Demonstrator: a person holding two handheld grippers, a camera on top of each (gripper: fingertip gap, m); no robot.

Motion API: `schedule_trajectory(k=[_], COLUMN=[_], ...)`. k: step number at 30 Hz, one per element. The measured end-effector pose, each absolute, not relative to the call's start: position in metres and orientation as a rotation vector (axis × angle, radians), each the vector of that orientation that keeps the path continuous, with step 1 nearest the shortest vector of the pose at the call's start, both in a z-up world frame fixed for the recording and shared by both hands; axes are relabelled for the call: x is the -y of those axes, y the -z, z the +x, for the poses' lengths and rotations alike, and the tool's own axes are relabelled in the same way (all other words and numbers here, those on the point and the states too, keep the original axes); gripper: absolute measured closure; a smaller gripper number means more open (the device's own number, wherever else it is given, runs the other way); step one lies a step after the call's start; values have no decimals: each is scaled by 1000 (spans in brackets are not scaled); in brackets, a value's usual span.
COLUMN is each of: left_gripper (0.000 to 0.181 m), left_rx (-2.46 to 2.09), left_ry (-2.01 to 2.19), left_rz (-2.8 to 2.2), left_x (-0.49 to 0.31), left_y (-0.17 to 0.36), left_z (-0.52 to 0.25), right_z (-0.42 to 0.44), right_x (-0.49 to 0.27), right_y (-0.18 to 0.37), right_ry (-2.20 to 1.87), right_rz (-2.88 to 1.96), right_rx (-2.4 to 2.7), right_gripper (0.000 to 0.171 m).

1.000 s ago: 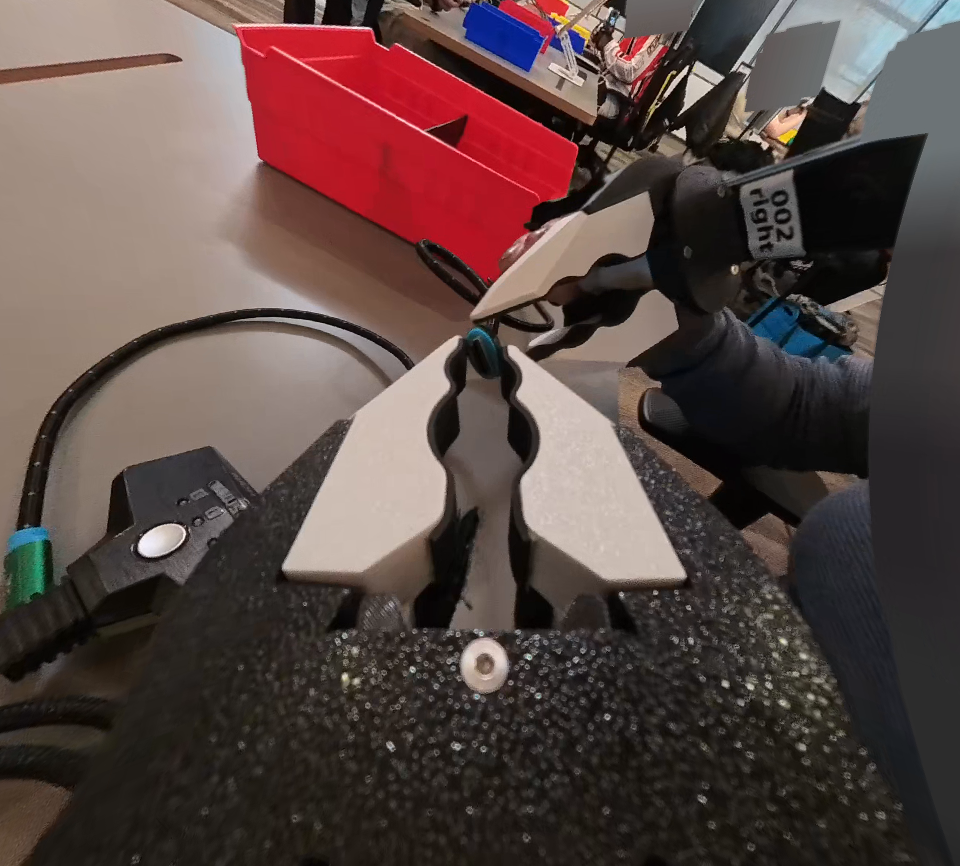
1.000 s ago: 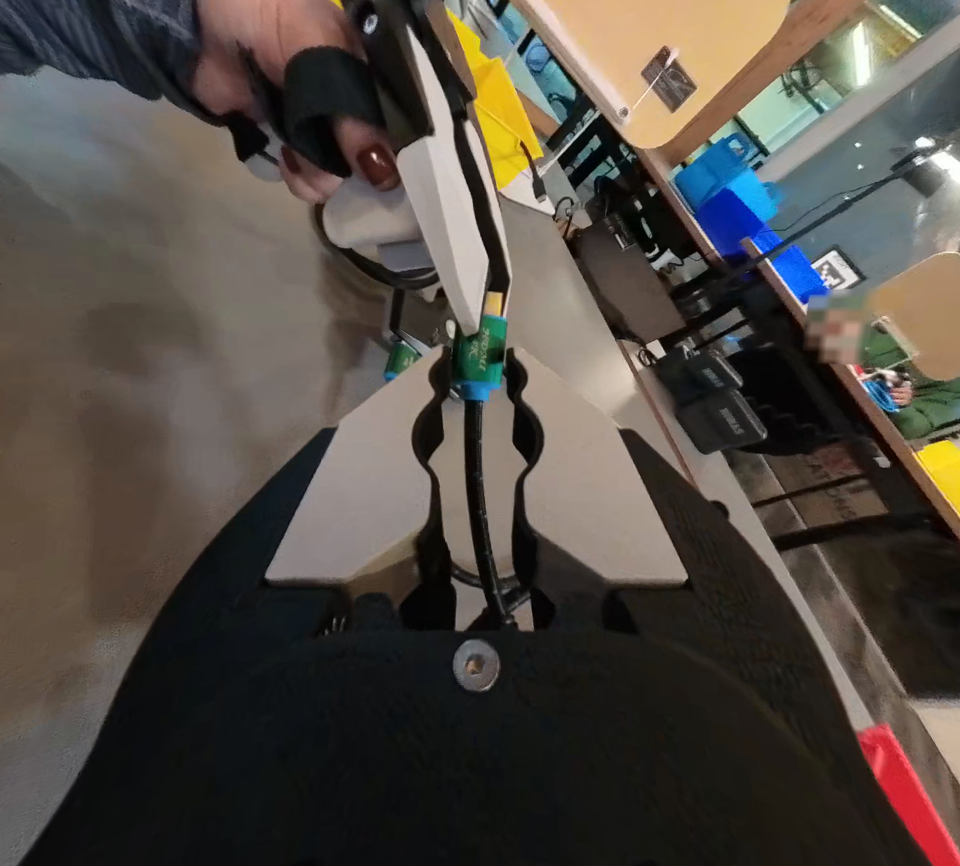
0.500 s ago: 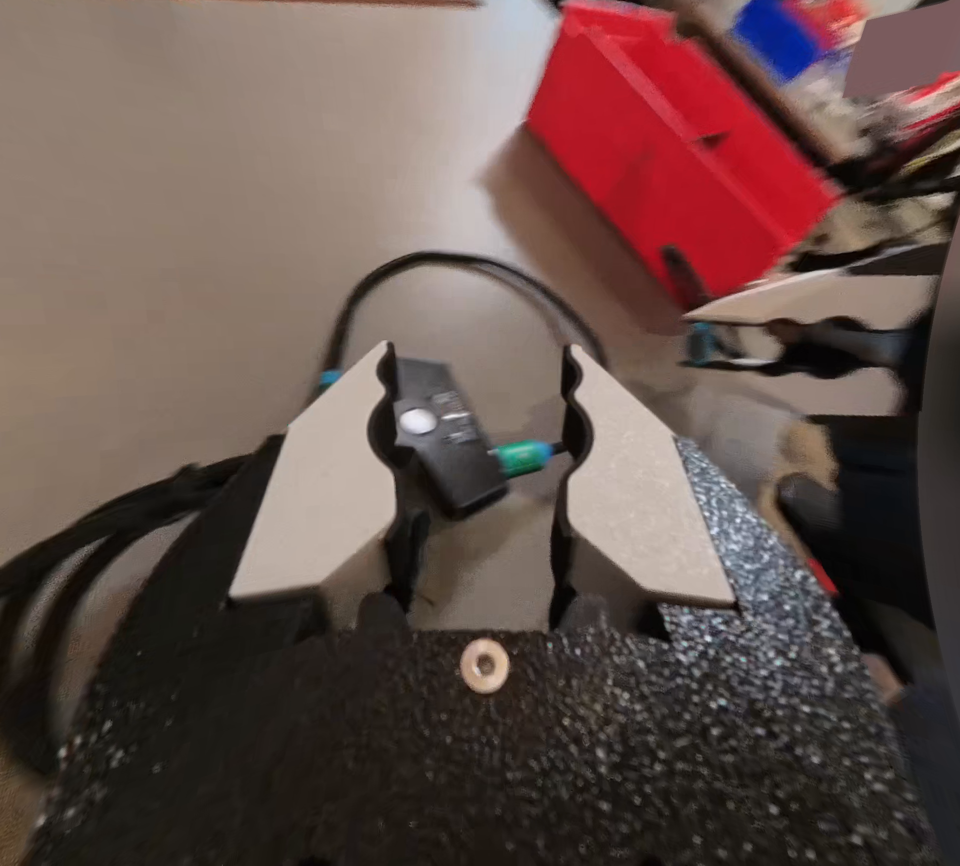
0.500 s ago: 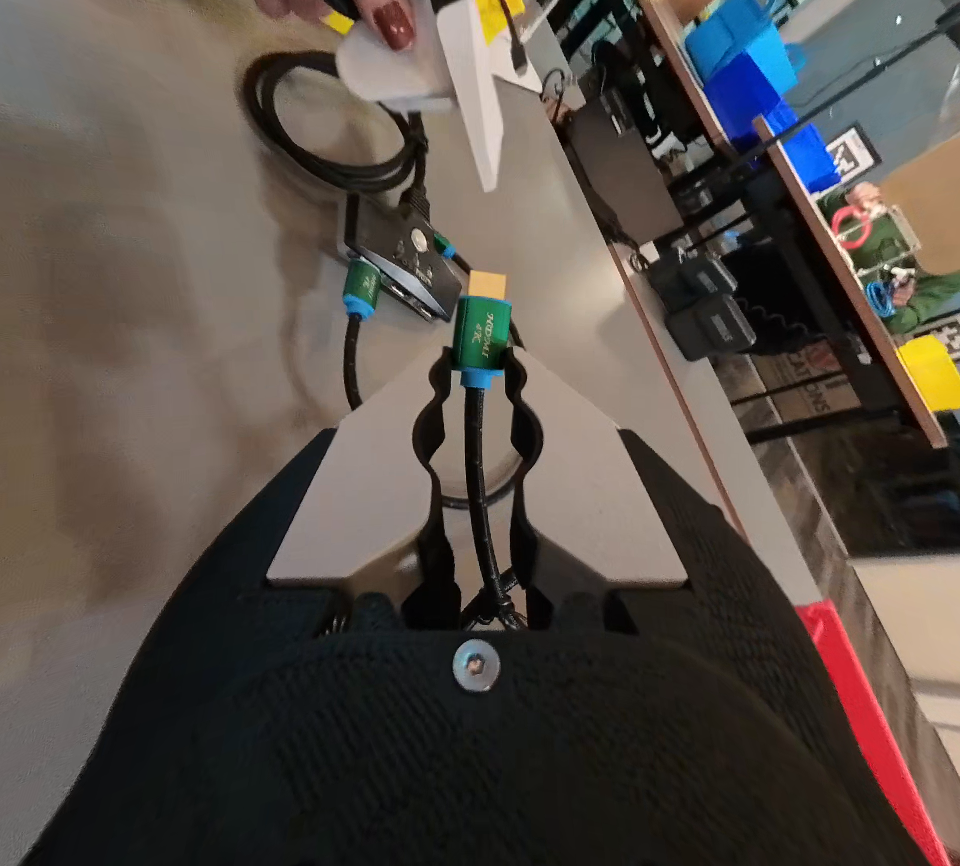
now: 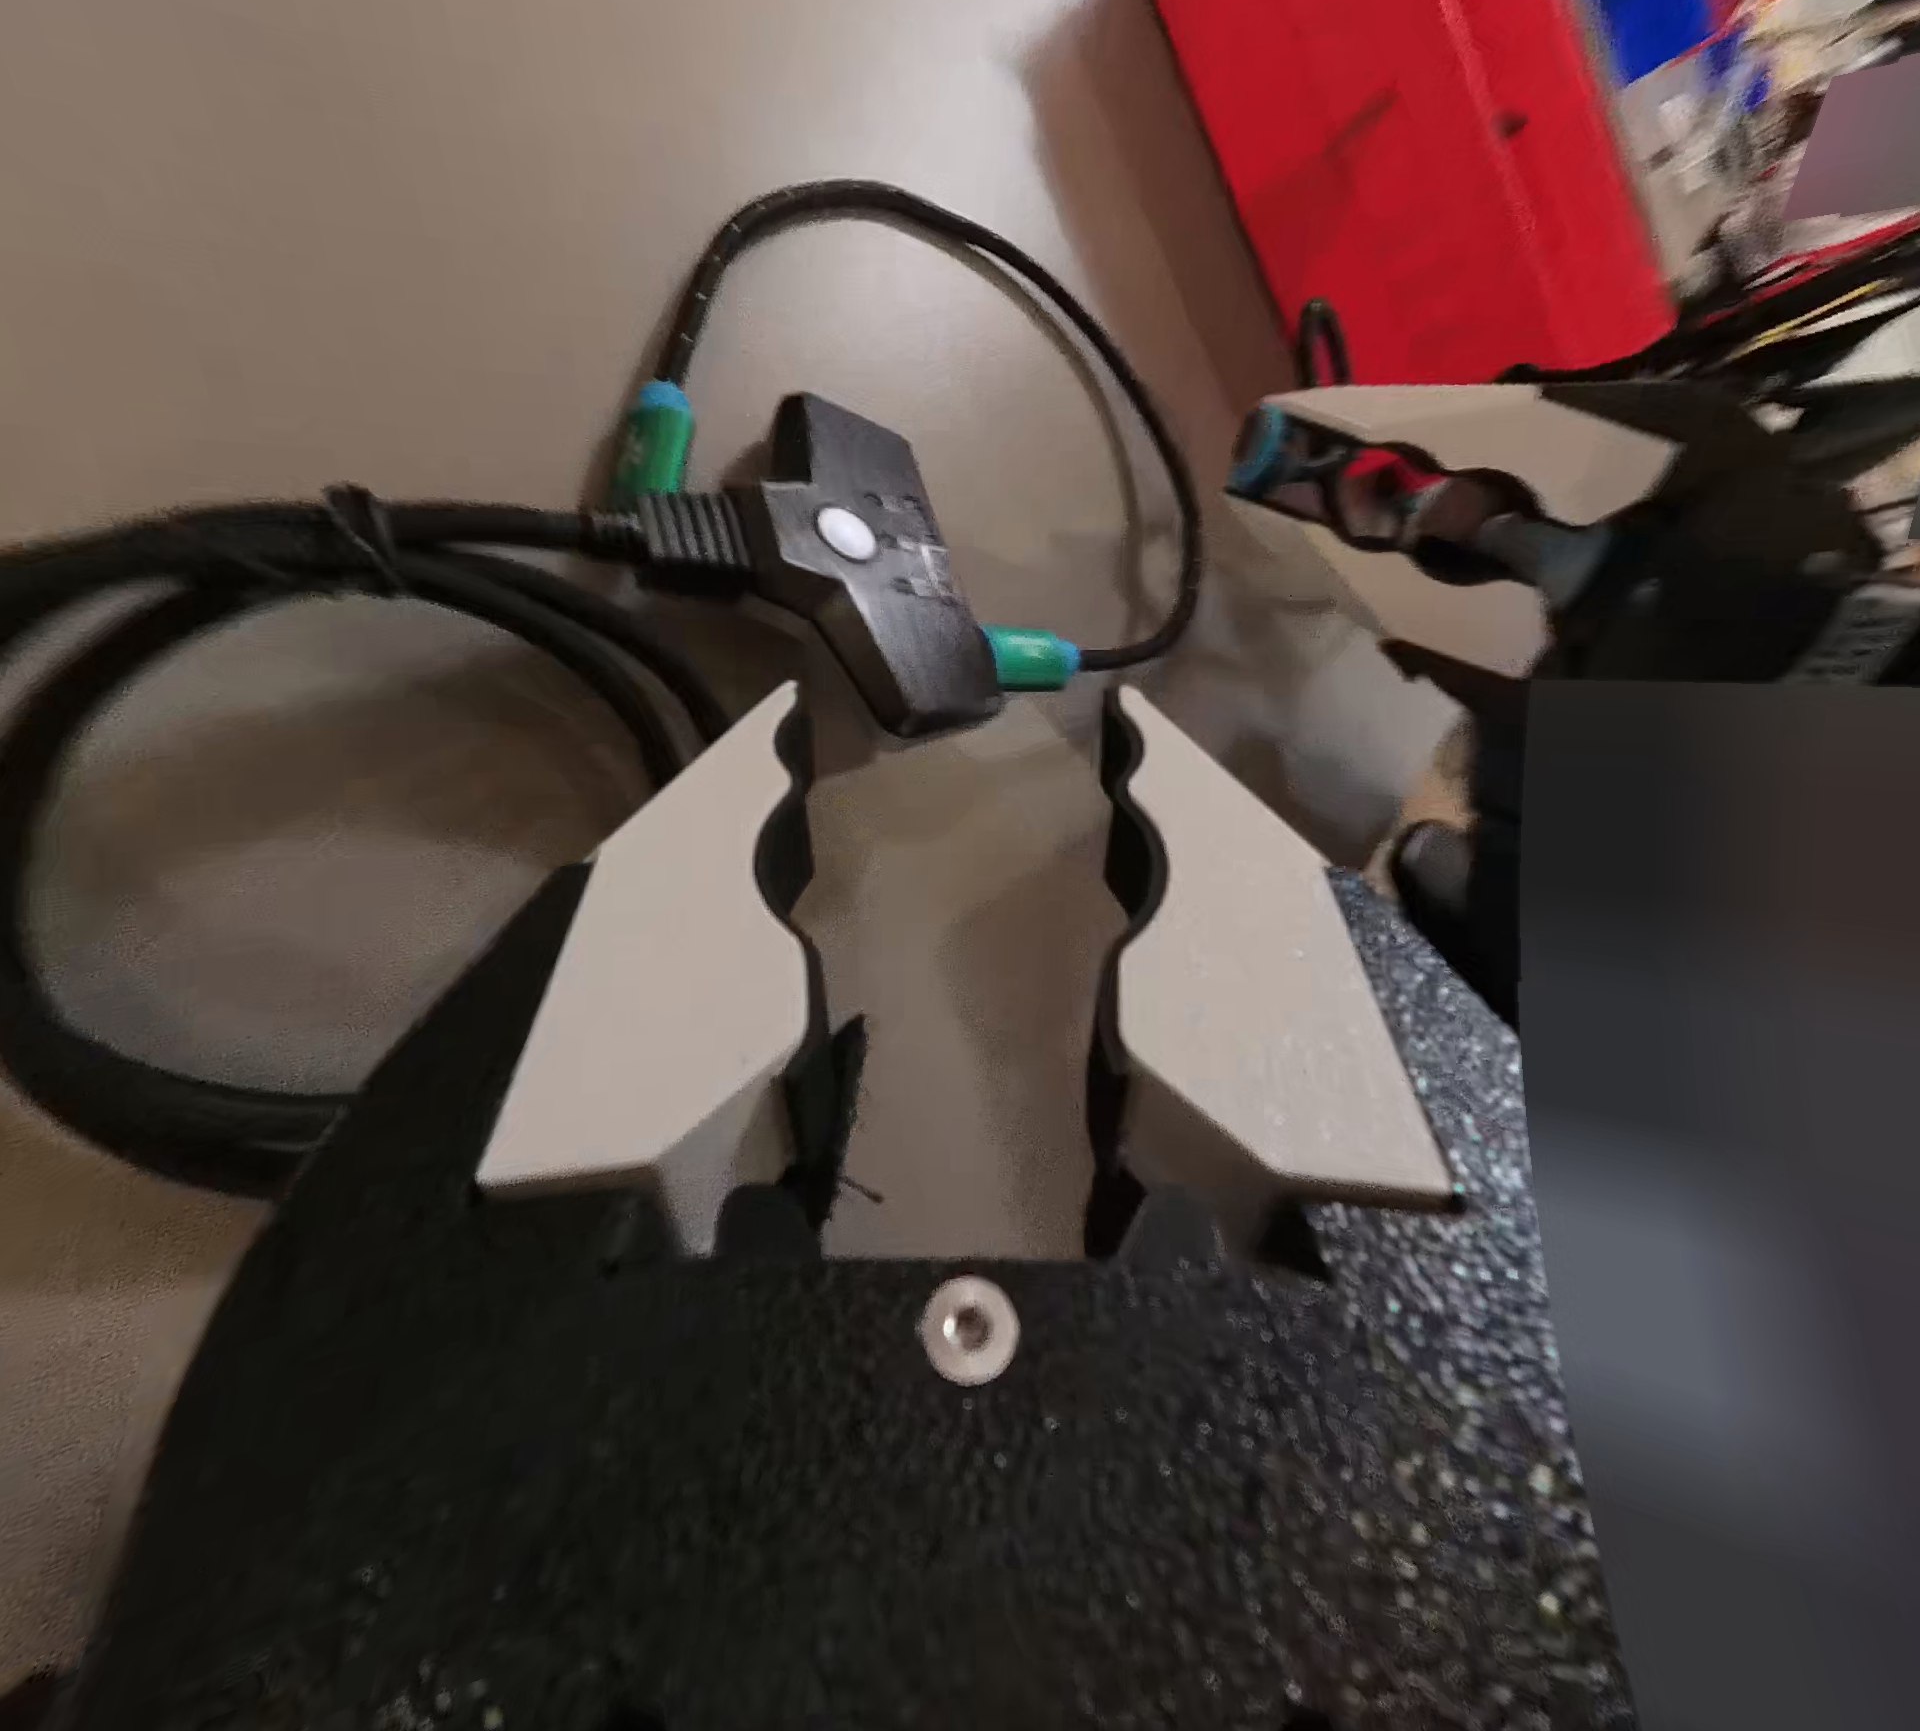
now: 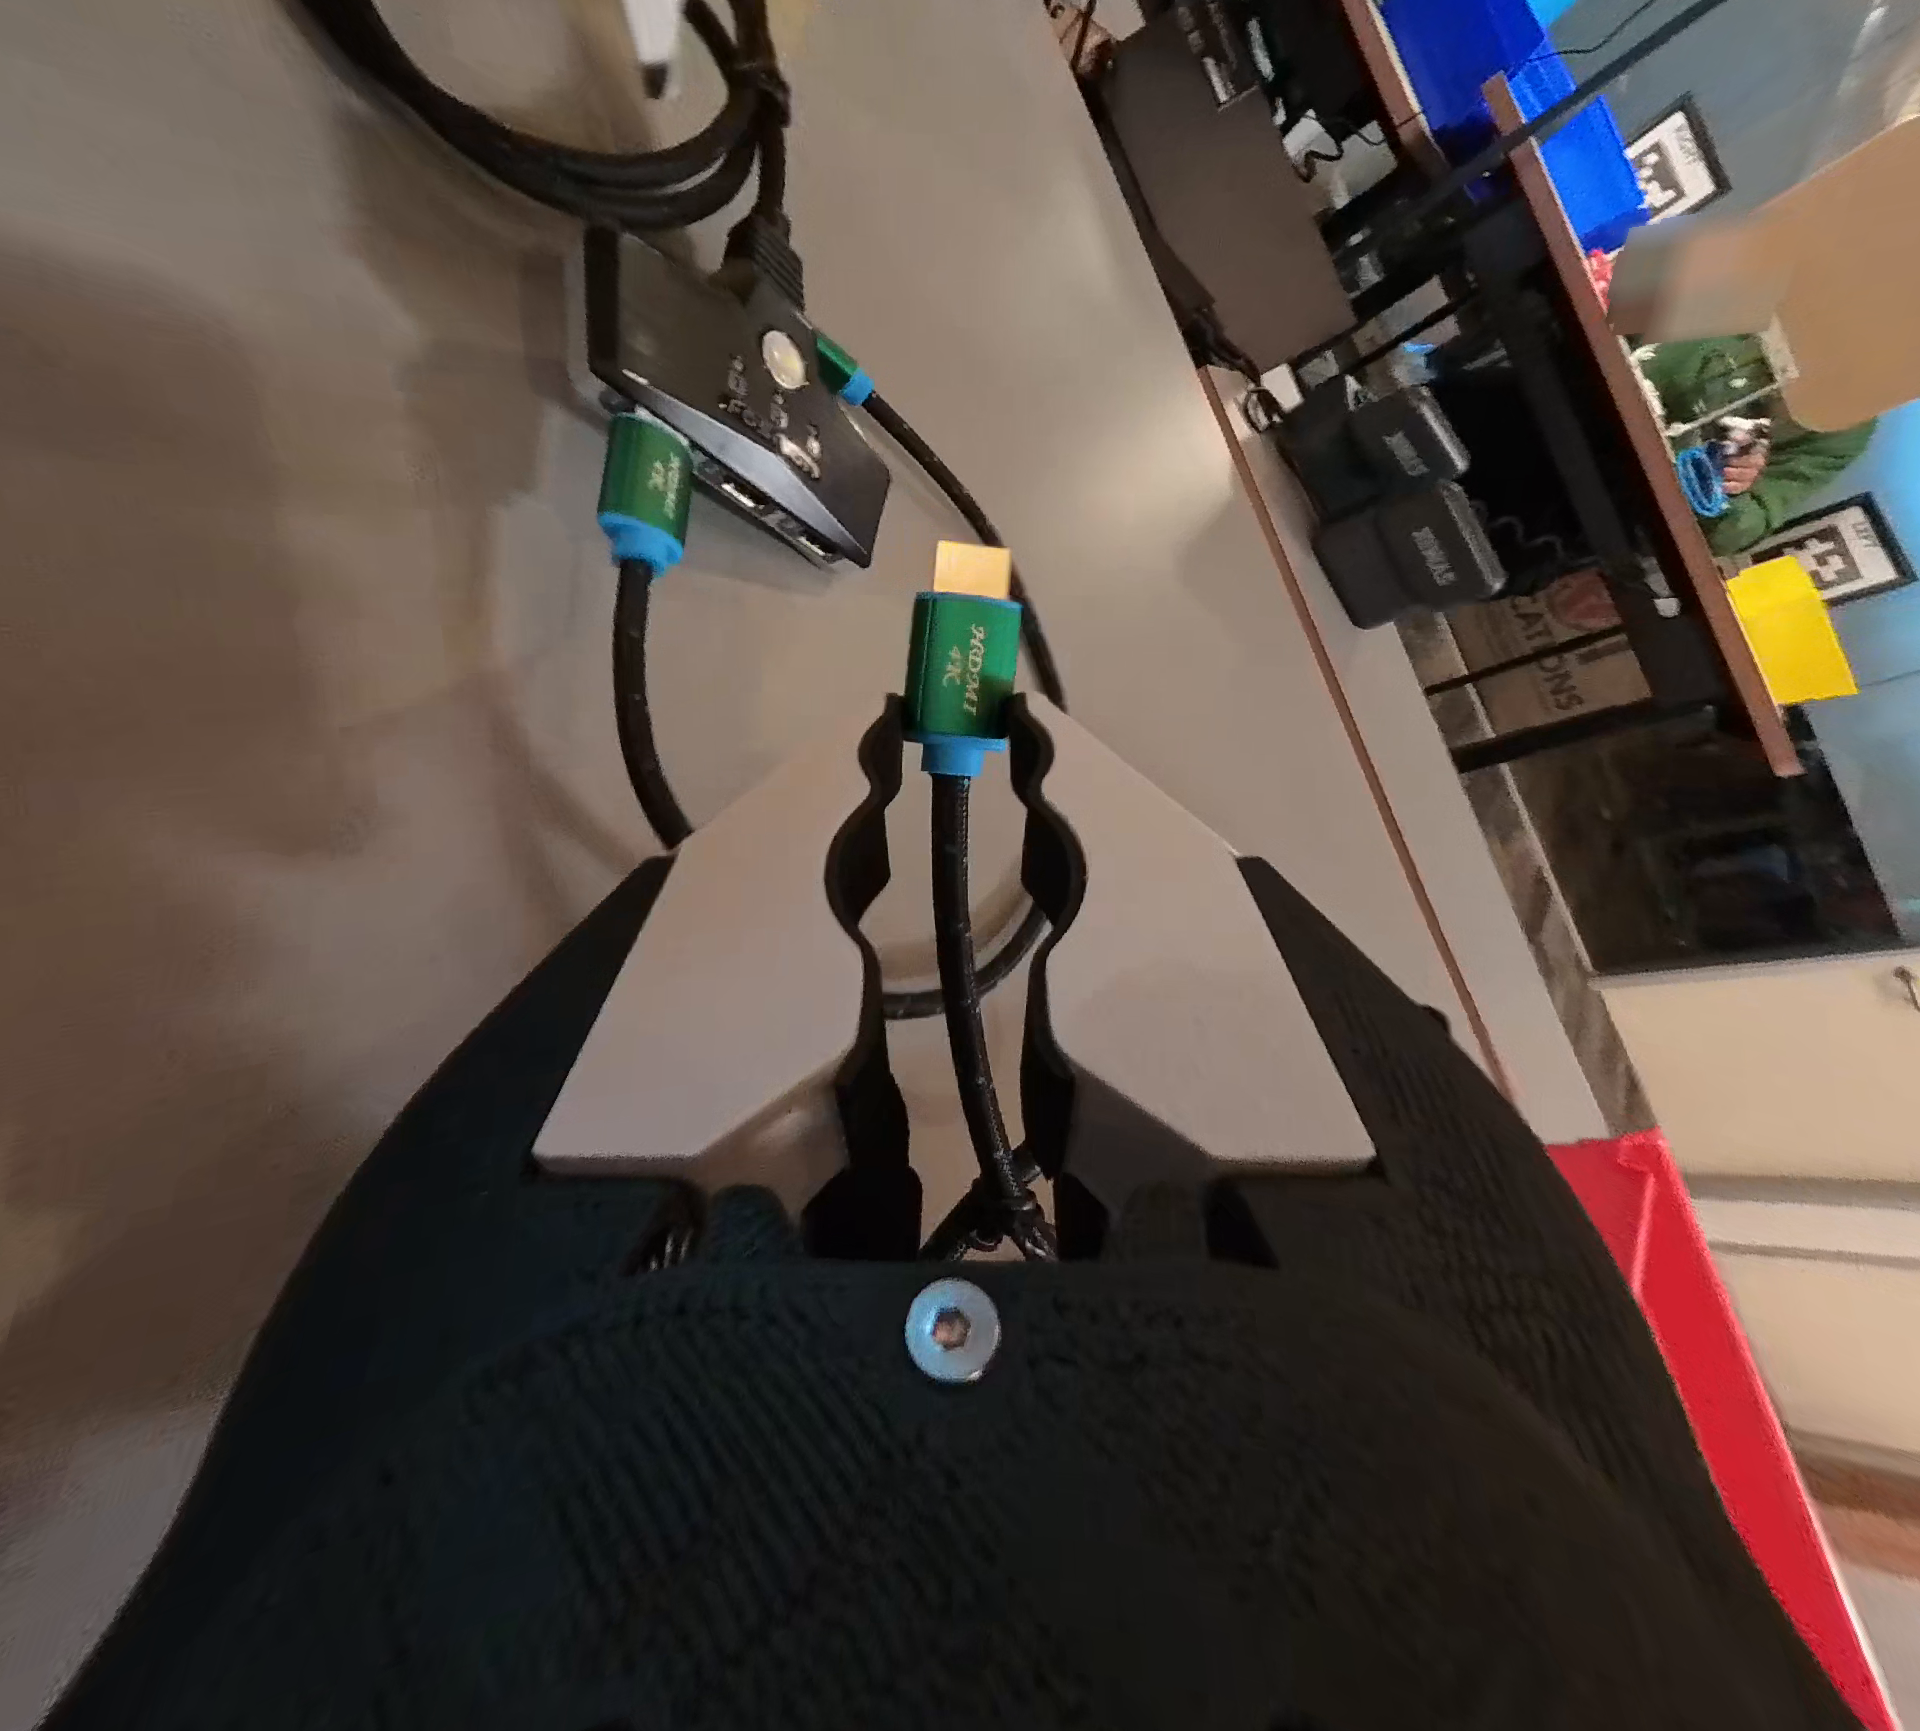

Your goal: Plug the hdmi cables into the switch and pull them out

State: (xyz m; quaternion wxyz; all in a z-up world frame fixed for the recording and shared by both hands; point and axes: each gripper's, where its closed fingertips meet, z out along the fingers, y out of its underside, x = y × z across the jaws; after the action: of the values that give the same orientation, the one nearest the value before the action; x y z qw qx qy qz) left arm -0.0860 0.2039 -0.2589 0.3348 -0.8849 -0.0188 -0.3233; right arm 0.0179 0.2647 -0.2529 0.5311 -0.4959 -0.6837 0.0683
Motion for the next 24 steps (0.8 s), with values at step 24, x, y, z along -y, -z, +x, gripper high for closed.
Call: schedule_trajectory(k=[24], left_gripper=[133], left_rx=[306], left_ry=[930], left_rz=[-2244], left_x=[-243], left_y=[302], left_z=[-85], right_z=[-52], right_x=[-280], right_y=[307], right_ry=[-397], right_rz=[-1332], right_rx=[1784], right_gripper=[152])
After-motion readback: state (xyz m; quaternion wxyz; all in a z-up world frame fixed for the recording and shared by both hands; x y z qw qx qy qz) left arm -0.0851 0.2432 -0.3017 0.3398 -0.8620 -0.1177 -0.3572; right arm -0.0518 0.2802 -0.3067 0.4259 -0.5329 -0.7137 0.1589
